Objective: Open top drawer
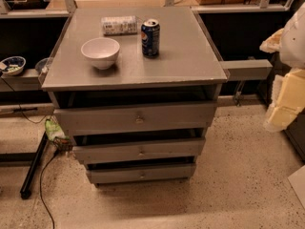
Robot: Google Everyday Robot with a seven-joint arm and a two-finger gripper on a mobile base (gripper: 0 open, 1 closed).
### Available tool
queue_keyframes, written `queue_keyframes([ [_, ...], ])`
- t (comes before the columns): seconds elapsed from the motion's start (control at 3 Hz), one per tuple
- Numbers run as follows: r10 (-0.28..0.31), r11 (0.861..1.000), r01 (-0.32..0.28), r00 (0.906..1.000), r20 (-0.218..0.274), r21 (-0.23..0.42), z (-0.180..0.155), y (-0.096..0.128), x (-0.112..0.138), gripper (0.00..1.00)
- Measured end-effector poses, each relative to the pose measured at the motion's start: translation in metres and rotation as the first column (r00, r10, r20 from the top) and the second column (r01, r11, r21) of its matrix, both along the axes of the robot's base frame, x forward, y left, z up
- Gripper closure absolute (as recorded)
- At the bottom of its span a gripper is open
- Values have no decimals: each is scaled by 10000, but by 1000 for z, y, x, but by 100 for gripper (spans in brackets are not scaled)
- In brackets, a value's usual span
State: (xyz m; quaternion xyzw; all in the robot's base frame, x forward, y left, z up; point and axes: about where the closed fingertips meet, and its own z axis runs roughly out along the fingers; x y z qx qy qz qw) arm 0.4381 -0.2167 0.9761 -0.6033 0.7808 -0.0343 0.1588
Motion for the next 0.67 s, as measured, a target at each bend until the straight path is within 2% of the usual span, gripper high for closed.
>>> queue_keyframes([
  [0.33, 38, 10000, -38, 10000, 86, 50, 1, 1, -1, 0],
  [0.67, 67, 9996, -65, 9999, -82, 287, -10, 4, -9, 0],
])
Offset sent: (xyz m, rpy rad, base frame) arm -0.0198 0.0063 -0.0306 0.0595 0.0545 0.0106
